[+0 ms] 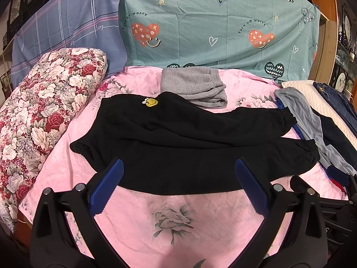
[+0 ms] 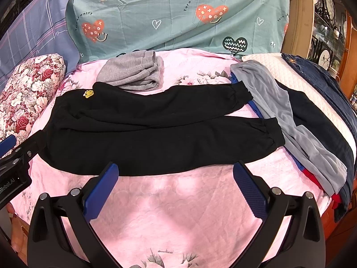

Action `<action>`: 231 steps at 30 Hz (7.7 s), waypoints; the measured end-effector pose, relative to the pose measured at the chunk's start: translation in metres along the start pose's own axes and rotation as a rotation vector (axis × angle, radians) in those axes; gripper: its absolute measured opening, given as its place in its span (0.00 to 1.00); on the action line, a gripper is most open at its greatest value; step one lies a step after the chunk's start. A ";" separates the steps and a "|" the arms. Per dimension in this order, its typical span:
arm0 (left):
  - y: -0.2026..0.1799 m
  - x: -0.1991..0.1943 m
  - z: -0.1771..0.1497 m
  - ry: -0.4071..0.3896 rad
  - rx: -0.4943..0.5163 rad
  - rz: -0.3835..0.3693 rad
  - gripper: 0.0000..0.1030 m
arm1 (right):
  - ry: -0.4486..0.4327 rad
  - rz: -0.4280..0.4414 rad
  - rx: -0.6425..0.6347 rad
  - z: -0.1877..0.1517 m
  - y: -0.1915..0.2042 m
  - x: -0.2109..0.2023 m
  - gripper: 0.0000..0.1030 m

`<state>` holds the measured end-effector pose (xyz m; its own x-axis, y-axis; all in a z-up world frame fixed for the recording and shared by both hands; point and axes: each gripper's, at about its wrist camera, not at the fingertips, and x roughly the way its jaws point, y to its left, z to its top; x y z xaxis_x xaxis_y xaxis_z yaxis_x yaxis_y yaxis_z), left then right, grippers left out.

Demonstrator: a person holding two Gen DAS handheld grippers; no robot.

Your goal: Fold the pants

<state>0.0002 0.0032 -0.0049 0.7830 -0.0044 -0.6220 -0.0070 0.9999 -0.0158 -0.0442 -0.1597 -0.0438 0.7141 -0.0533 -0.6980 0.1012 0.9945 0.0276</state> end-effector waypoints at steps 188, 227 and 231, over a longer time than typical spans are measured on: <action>0.276 0.269 0.112 0.427 0.153 -0.009 0.88 | 0.226 0.045 0.191 0.076 -0.156 0.125 0.55; 0.297 0.274 0.079 0.236 0.055 -0.325 0.11 | 0.351 0.527 -0.984 0.161 0.343 0.289 0.55; 0.296 0.278 0.079 0.249 0.037 -0.305 0.11 | 0.455 0.633 -0.965 0.156 0.339 0.300 0.02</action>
<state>0.2649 0.2995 -0.1204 0.5709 -0.3005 -0.7641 0.2283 0.9520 -0.2039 0.3124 0.1473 -0.1324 0.1269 0.3047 -0.9440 -0.8622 0.5044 0.0468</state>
